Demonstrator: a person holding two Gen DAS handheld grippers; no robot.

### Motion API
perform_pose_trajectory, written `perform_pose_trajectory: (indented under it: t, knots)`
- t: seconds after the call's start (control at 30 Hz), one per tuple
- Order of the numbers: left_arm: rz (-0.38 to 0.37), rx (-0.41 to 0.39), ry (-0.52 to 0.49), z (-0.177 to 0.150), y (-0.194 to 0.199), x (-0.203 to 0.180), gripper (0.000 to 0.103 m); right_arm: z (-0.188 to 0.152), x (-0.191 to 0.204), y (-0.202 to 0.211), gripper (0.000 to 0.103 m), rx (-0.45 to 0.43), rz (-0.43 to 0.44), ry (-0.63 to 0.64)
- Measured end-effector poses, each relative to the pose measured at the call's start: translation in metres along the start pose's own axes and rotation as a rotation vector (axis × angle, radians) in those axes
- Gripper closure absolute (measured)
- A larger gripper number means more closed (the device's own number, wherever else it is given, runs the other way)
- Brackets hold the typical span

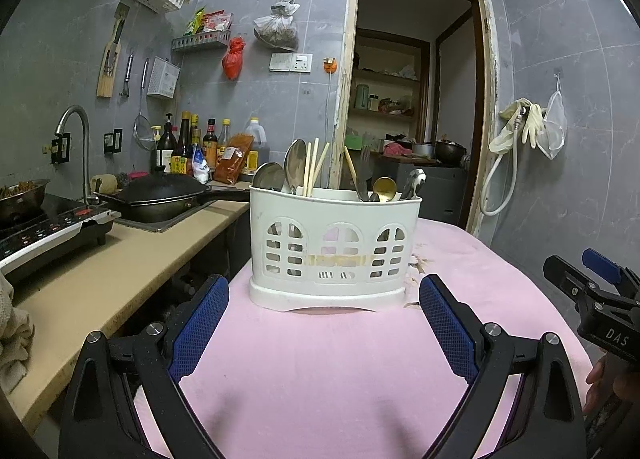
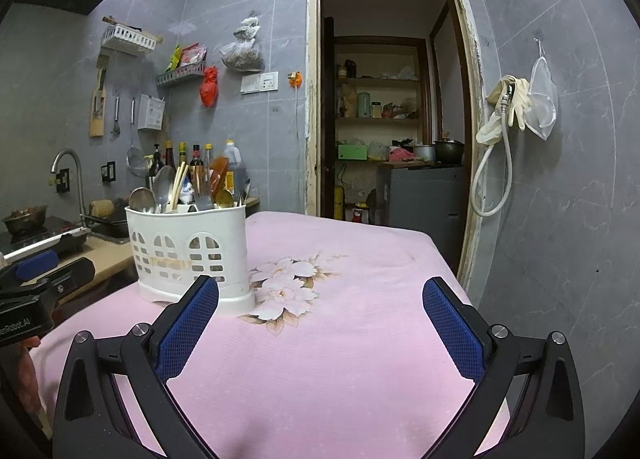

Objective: Organize utensils

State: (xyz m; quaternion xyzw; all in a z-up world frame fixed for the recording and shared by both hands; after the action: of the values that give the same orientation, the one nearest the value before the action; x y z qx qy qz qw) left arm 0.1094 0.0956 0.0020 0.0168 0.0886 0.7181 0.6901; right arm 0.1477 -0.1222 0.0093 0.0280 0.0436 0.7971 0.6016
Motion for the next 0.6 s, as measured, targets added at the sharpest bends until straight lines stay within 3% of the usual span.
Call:
perform_pose_trajectory:
  t: [0.6]
  knots:
    - [0.001, 0.010, 0.015, -0.0054, -0.0008, 0.0016, 0.010, -0.0007, 0.0013, -0.0007, 0.000, 0.006, 0.005, 0.003]
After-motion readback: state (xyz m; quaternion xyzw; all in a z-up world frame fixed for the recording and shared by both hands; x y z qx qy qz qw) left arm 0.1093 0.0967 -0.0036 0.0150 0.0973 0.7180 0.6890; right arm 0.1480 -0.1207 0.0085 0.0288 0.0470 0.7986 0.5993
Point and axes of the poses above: each gripper's, at about its wrist camera, not at the fingertips, and y roughly against the way its jaws point, x to its left, z to its top, the point moved 7 cm from there along -y, roughly the way its jaws point, and after that the axes turned 7 degrees about -x, right-handed, at the moved point
